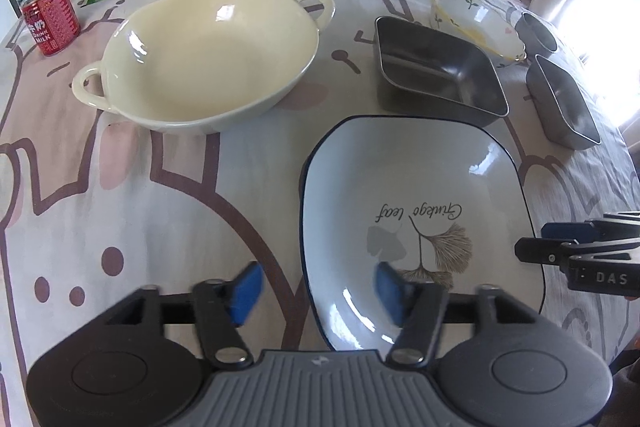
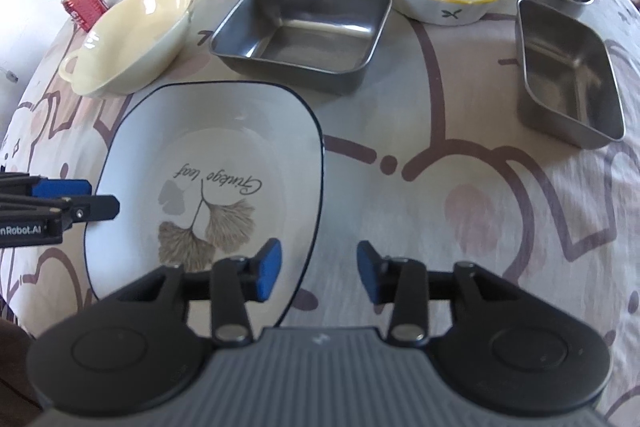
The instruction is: Organize plates and bowls
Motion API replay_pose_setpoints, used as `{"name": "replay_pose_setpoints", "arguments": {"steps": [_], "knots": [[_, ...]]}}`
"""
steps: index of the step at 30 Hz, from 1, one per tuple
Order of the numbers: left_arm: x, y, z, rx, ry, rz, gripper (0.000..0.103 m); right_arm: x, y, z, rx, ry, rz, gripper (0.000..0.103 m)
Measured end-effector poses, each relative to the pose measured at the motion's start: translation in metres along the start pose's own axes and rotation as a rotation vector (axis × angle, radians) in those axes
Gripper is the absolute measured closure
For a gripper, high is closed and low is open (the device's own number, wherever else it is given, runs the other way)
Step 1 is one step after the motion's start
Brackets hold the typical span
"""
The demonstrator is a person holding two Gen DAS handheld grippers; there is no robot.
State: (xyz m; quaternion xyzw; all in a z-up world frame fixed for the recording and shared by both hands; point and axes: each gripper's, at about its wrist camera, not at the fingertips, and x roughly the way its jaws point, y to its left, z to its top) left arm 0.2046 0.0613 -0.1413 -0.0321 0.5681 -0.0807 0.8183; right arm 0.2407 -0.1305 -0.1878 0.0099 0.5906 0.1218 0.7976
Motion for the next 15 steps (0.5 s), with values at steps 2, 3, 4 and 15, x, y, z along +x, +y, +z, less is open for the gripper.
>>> {"name": "replay_pose_setpoints", "arguments": {"steps": [2,3,4,15], "knots": [[-0.003,-0.001,-0.002,0.011,-0.007,0.005,0.024,-0.005,0.000,-0.003,-0.001,-0.020,0.015,0.043],[-0.004,-0.002,-0.004,0.014,-0.009,0.006,0.022,-0.007,0.000,-0.004,-0.006,-0.030,0.018,0.039],[-0.004,-0.001,-0.005,0.013,-0.009,0.007,0.018,-0.010,-0.001,-0.005,-0.013,-0.041,0.017,0.036],[-0.024,0.001,-0.017,0.003,-0.067,0.008,0.001,-0.030,-0.008,-0.019,-0.032,-0.126,-0.001,0.001]]}}
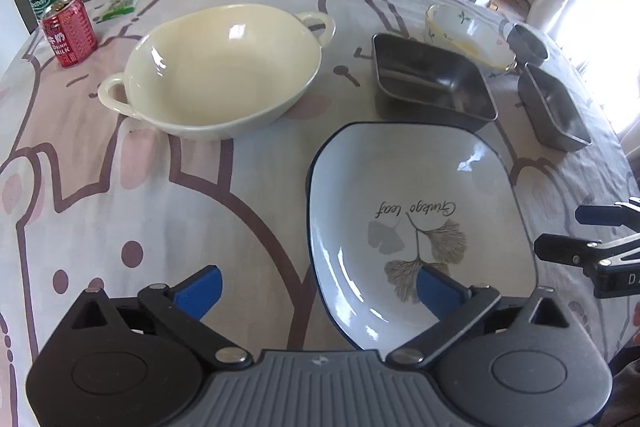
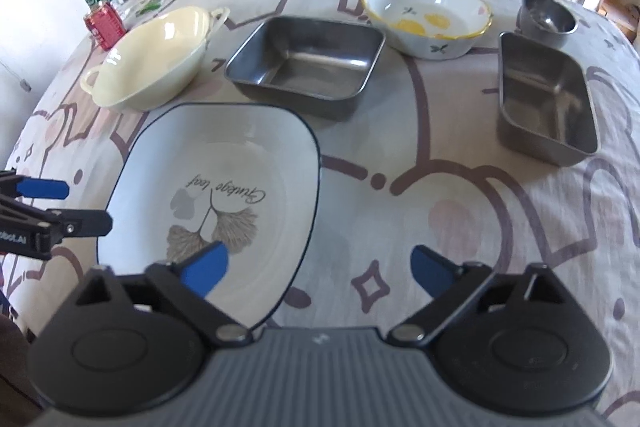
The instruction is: Organize plates and bowls
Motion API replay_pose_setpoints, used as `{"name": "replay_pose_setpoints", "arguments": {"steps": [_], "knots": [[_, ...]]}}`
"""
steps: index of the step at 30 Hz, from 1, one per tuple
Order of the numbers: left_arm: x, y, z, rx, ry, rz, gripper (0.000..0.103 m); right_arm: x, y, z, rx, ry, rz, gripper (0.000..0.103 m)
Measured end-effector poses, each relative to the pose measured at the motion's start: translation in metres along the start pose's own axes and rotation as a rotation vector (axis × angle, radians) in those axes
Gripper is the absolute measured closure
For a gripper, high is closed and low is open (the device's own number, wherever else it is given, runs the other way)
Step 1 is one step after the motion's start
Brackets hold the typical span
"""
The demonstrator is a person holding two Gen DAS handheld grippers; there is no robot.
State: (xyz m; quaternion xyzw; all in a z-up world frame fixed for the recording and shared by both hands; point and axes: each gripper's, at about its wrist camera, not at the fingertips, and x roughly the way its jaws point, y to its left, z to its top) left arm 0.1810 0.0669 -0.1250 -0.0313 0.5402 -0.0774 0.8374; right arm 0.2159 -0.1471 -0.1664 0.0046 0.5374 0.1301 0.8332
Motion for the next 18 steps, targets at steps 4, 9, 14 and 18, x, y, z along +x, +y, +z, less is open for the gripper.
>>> {"name": "replay_pose_setpoints", "arguments": {"steps": [4,9,14,18], "knots": [[-0.018,-0.001,0.000,-0.014,-0.046,-0.028,0.000,-0.014,-0.003,-0.001,-0.003,-0.047,0.003,0.000],[-0.048,0.001,0.003,-0.057,-0.134,-0.077,0.000,-0.043,-0.004,0.001,-0.007,-0.144,0.028,0.000],[-0.078,0.010,0.010,-0.094,-0.248,-0.085,0.000,-0.073,0.002,0.010,-0.042,-0.274,0.027,0.000],[-0.095,0.027,0.018,-0.181,-0.329,-0.102,0.000,-0.095,0.007,0.019,-0.054,-0.405,0.039,0.000]]}}
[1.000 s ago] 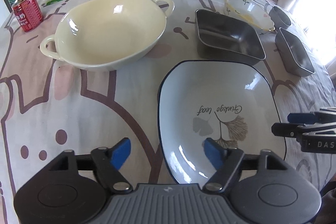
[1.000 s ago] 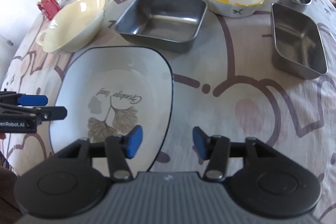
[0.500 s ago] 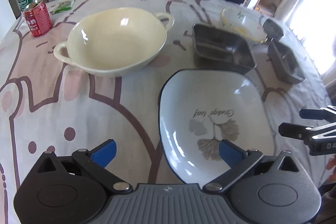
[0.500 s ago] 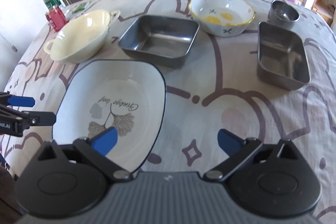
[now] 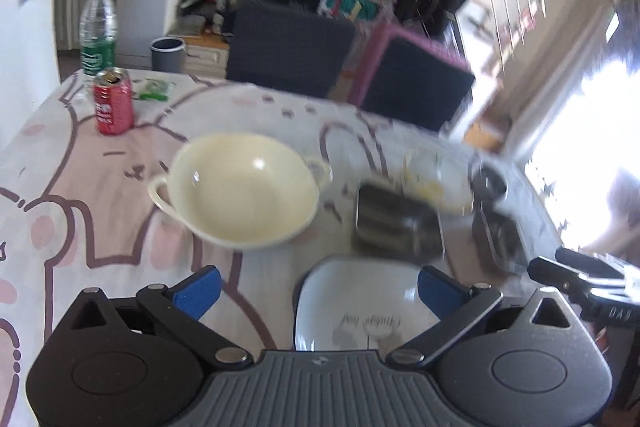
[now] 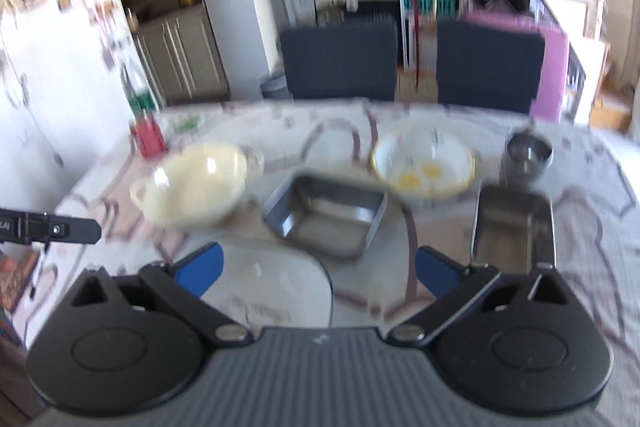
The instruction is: Organize plates and bowls
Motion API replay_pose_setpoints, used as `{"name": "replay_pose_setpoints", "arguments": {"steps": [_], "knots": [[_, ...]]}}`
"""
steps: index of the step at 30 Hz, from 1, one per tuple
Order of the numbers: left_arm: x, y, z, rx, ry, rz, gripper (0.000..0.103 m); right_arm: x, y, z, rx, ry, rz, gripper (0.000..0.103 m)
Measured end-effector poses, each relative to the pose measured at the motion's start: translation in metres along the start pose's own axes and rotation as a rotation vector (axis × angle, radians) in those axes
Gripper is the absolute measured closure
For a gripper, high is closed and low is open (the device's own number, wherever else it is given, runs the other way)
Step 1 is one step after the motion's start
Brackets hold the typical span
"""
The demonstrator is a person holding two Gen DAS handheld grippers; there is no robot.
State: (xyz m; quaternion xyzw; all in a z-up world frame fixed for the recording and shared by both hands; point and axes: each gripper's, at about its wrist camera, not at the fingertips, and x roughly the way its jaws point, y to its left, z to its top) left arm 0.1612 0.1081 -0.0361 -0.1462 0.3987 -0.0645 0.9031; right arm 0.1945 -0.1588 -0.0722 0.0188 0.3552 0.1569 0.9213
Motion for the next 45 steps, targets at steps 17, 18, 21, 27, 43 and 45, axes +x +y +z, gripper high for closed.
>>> {"name": "replay_pose_setpoints", "arguments": {"steps": [17,18,21,27,43,45], "knots": [[0.021,0.090,0.061,-0.383,-0.121,0.110,0.001,0.077,0.028,0.087,-0.037,-0.217,0.021,0.000],[0.025,0.093,0.064,-0.395,-0.120,0.121,0.002,0.086,0.028,0.092,-0.030,-0.199,0.028,0.000],[0.040,0.103,0.070,-0.415,-0.098,0.133,0.010,0.118,0.033,0.107,-0.017,-0.139,0.053,0.000],[0.069,0.118,0.071,-0.448,-0.033,0.155,0.029,0.187,0.033,0.120,0.022,0.015,0.161,0.007],[0.122,0.138,0.068,-0.412,0.108,0.242,0.069,0.255,0.019,0.095,0.154,0.270,0.263,0.061],[0.125,0.139,0.067,-0.407,0.119,0.247,0.073,0.259,0.024,0.094,0.135,0.280,0.281,0.062]]}}
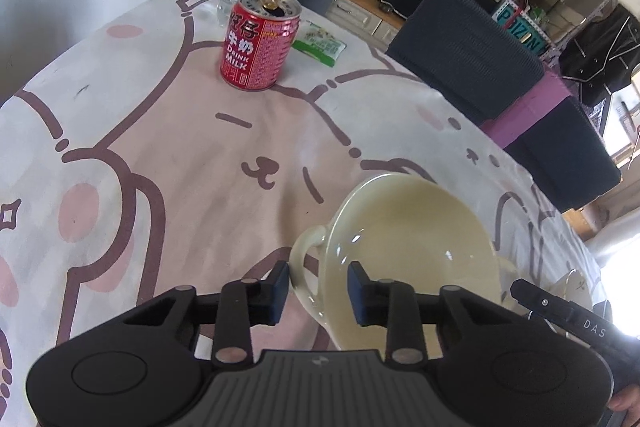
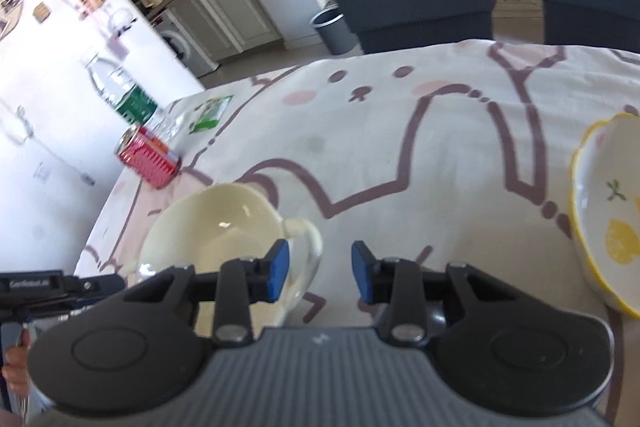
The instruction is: Organize plates and bowls
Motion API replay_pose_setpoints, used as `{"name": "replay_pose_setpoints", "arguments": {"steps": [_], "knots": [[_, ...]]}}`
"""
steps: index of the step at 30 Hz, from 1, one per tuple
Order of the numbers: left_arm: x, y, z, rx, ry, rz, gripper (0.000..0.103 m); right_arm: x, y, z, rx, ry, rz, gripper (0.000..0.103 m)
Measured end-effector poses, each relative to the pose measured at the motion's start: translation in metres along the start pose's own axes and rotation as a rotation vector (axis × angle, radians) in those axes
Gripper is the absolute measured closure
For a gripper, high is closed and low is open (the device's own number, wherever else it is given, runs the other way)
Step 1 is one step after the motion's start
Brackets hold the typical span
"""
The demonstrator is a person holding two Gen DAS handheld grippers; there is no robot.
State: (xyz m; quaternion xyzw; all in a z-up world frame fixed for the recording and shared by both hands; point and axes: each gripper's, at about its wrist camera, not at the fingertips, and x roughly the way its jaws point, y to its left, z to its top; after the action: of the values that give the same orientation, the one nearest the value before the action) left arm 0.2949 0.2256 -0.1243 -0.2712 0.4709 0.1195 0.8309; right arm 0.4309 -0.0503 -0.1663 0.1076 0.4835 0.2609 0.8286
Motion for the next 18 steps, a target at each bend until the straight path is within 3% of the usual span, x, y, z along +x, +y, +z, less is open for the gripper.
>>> {"name": "replay_pose_setpoints", "arguments": {"steps": [2,5,9,14,18], "knots": [[0.003,0.001,0.001,0.006,0.007,0.009,0.079,0.002,0.003,-0.001,-0.018,0.012,-0.004,0.064],[0.005,0.003,0.001,0.006,0.012,0.020,0.080,0.001,0.002,0.000,-0.025,0.015,-0.011,0.068],[0.008,0.005,0.003,0.007,0.018,0.022,0.080,0.007,0.005,0.002,-0.020,0.015,-0.034,0.089],[0.007,0.008,0.004,0.016,0.014,0.018,0.080,0.011,0.018,0.000,-0.081,0.016,-0.083,0.089],[0.006,0.011,0.004,0.067,0.000,0.053,0.081,0.009,0.022,0.000,-0.110,0.069,-0.033,0.088]]}}
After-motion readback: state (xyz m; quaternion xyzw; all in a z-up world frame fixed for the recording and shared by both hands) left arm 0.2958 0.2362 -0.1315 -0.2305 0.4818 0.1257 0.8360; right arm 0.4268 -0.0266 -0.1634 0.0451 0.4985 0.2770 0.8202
